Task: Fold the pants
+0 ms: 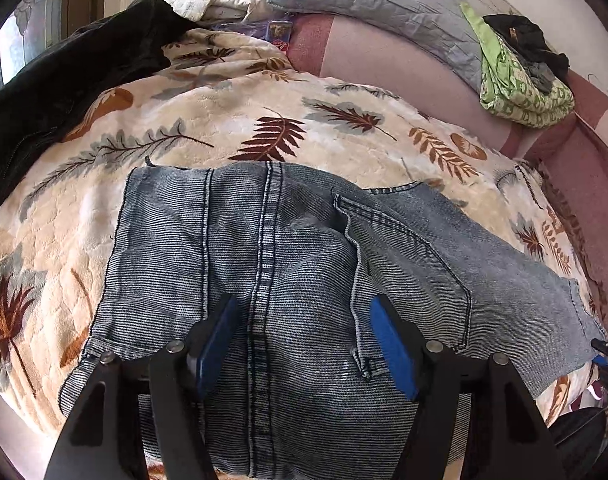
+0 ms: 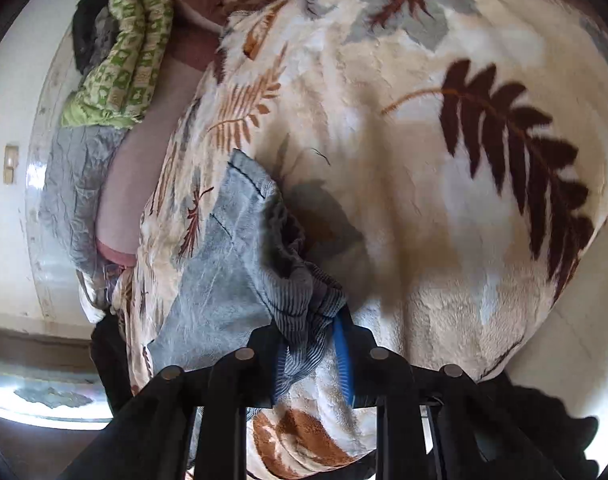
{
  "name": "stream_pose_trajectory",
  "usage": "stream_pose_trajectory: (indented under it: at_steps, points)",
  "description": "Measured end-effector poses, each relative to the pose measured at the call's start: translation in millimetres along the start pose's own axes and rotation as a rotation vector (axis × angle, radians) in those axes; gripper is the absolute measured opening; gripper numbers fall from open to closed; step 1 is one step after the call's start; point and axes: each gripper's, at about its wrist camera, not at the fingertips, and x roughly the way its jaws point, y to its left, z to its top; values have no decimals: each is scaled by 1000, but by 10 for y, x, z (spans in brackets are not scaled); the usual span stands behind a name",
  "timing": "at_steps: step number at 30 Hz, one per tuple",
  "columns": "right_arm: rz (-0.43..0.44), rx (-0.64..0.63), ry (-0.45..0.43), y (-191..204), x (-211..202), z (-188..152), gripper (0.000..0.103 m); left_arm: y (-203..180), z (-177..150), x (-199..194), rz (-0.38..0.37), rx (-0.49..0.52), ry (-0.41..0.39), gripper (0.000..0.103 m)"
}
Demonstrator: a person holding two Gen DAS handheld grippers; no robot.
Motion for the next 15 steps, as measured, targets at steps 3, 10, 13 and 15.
stream_pose_trajectory:
  at_steps: [3,10,13,15]
  points:
    - [-59,-161,-75,302,-201,7,21,56,-18,10,-8,-12,5,70]
    - [-229,-206,96,176,91,56,46,35,-23,2,11,1,5,70]
    - [-240,-236,8,252,-224,73,63,57,-15,-33,13,-13,-3,70]
    - [-226,-253,-34,298,-413,61,63,85,-9,-63,6,-31,-17,70]
